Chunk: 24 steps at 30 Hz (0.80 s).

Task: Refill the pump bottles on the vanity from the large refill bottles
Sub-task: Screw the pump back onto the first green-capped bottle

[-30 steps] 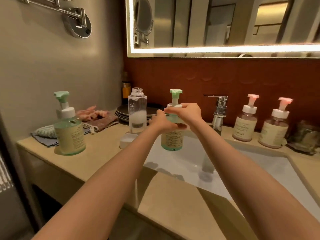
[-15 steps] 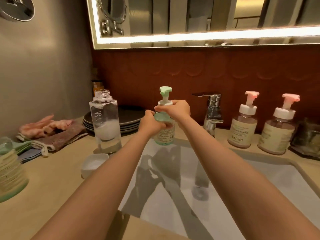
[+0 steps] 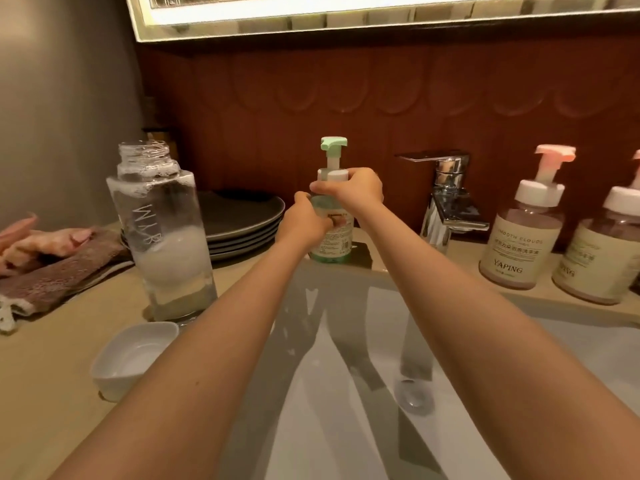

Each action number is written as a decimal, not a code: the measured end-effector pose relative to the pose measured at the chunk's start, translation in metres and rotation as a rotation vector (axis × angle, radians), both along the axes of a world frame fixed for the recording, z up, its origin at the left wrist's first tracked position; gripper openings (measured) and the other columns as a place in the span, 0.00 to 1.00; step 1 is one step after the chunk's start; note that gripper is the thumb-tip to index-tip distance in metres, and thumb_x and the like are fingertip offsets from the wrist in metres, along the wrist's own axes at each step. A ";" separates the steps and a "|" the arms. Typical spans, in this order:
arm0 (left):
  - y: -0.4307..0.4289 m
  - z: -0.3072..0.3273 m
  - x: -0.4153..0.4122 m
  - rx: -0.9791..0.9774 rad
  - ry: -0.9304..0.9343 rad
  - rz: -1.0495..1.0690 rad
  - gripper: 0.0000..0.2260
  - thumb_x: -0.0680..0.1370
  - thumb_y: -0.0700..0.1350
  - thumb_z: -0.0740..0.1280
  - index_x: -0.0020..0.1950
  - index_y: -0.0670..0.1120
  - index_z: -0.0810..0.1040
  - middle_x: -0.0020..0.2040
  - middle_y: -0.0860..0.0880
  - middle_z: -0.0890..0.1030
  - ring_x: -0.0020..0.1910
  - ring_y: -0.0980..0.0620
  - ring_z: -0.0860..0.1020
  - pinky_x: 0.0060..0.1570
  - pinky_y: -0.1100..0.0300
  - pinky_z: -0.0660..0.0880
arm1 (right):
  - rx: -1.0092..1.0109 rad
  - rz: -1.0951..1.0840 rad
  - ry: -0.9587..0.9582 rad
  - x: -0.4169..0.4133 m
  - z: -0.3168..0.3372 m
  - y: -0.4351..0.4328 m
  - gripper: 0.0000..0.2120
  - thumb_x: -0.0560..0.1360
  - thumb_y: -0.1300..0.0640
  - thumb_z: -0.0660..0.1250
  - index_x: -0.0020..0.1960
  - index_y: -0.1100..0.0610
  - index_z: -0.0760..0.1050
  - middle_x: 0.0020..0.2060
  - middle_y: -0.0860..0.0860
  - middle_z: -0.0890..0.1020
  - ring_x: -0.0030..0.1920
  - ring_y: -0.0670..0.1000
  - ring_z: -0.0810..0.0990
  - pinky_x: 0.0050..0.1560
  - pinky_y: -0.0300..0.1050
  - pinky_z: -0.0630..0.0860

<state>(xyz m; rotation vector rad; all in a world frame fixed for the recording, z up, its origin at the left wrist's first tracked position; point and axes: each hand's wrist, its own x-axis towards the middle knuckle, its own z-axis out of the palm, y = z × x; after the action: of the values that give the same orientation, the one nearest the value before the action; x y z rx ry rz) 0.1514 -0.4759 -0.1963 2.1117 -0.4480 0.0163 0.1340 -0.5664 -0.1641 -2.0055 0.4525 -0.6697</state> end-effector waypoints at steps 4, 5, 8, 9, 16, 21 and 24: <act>-0.008 -0.002 0.006 0.026 -0.016 0.022 0.28 0.74 0.51 0.70 0.68 0.44 0.62 0.62 0.45 0.74 0.58 0.43 0.76 0.56 0.46 0.75 | -0.035 -0.049 0.003 0.006 0.002 -0.002 0.32 0.65 0.44 0.75 0.63 0.57 0.72 0.61 0.54 0.72 0.60 0.55 0.73 0.54 0.50 0.75; -0.010 -0.002 0.006 0.024 -0.016 0.027 0.27 0.74 0.51 0.70 0.67 0.44 0.62 0.62 0.45 0.74 0.58 0.43 0.76 0.56 0.45 0.75 | -0.036 -0.063 -0.013 0.007 0.002 -0.002 0.34 0.66 0.46 0.75 0.66 0.57 0.68 0.63 0.54 0.70 0.62 0.56 0.71 0.56 0.50 0.74; -0.014 -0.001 0.007 0.036 -0.017 0.040 0.29 0.73 0.52 0.70 0.68 0.44 0.62 0.62 0.45 0.74 0.57 0.42 0.76 0.56 0.44 0.75 | -0.043 -0.084 -0.030 0.006 0.003 -0.004 0.38 0.67 0.48 0.75 0.70 0.57 0.61 0.66 0.55 0.67 0.66 0.57 0.68 0.62 0.53 0.72; -0.015 0.001 0.007 0.047 -0.011 0.042 0.30 0.73 0.52 0.70 0.68 0.44 0.61 0.62 0.45 0.74 0.57 0.42 0.77 0.56 0.44 0.75 | -0.040 -0.081 -0.022 0.004 0.003 -0.004 0.39 0.67 0.48 0.75 0.70 0.57 0.60 0.66 0.56 0.67 0.66 0.58 0.68 0.62 0.54 0.72; 0.002 0.014 -0.013 0.103 0.055 0.012 0.30 0.75 0.42 0.70 0.72 0.41 0.58 0.67 0.42 0.71 0.64 0.42 0.72 0.58 0.51 0.74 | 0.078 -0.041 -0.017 -0.026 0.004 -0.002 0.34 0.69 0.53 0.74 0.68 0.57 0.61 0.65 0.56 0.68 0.62 0.56 0.71 0.56 0.48 0.71; 0.030 0.036 -0.047 0.030 0.011 0.009 0.27 0.75 0.37 0.69 0.70 0.43 0.63 0.66 0.42 0.72 0.63 0.44 0.72 0.60 0.49 0.74 | 0.042 0.052 -0.008 -0.058 0.013 0.027 0.24 0.72 0.55 0.71 0.63 0.57 0.65 0.61 0.55 0.73 0.58 0.54 0.73 0.52 0.48 0.72; 0.054 0.050 -0.073 -0.008 -0.047 0.040 0.22 0.75 0.37 0.67 0.68 0.44 0.66 0.62 0.43 0.75 0.59 0.45 0.75 0.58 0.51 0.75 | -0.010 0.157 -0.021 -0.082 0.024 0.051 0.21 0.74 0.56 0.68 0.64 0.57 0.66 0.57 0.52 0.72 0.49 0.49 0.71 0.40 0.39 0.67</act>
<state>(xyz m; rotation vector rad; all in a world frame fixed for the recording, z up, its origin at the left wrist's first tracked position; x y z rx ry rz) 0.0788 -0.4219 -0.1460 2.1158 -0.4331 0.0909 0.0520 -0.5157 -0.1396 -2.0175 0.2762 -0.5965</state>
